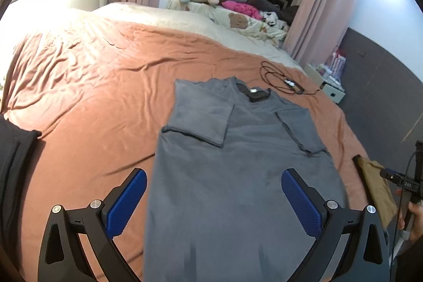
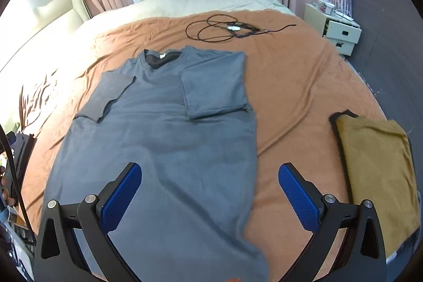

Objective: Fold small clothes

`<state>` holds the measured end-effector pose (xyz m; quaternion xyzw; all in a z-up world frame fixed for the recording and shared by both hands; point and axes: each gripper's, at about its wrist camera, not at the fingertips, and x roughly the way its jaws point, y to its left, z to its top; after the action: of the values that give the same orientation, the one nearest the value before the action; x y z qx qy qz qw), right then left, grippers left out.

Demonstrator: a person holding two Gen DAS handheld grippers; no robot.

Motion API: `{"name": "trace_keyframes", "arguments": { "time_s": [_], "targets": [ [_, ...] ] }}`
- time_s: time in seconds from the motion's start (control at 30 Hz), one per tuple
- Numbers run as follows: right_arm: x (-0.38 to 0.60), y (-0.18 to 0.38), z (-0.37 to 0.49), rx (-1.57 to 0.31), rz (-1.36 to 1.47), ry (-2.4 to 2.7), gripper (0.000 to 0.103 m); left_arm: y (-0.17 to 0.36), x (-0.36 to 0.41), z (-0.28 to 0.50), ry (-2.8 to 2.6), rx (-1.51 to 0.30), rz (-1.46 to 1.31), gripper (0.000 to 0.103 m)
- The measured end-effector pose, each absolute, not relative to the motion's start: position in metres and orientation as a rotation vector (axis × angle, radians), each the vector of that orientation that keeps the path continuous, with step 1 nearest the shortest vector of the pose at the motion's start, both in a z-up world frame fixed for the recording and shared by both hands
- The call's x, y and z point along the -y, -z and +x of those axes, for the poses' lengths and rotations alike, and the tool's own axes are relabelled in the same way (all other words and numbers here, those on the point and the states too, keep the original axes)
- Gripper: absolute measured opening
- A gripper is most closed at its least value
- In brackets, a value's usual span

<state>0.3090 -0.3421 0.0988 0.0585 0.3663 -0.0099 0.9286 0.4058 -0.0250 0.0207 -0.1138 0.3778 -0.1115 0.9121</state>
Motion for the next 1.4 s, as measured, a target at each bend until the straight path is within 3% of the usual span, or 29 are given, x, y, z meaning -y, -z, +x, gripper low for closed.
{"name": "trace_keyframes", "arguments": {
  "time_s": [0.37, 0.6, 0.77, 1.0, 1.17, 1.4],
  "targets": [
    [0.363, -0.108, 0.198, -0.65, 0.079, 0.016, 0.103, -0.033, -0.035, 0.328, 0.227, -0.721, -0.301, 0.102],
    [0.383, -0.091, 0.151, -0.616, 0.127, 0.022, 0.103, -0.014, -0.077, 0.283, 0.177, -0.715, -0.338, 0.102],
    [0.392, -0.072, 0.123, -0.602, 0.182, 0.004, 0.102, 0.011, -0.089, 0.266, 0.181, -0.77, -0.363, 0.086],
    [0.411, -0.036, 0.106, -0.628, 0.273, -0.02, 0.084, 0.05, -0.094, 0.254, 0.232, -0.832, -0.387, 0.074],
    [0.424, -0.011, 0.098, -0.645, 0.34, -0.021, 0.083, 0.076, -0.09, 0.251, 0.258, -0.877, -0.41, 0.07],
    [0.439, 0.018, 0.103, -0.695, 0.443, -0.038, 0.069, 0.106, -0.078, 0.247, 0.29, -0.934, -0.453, 0.063]
  ]
}}
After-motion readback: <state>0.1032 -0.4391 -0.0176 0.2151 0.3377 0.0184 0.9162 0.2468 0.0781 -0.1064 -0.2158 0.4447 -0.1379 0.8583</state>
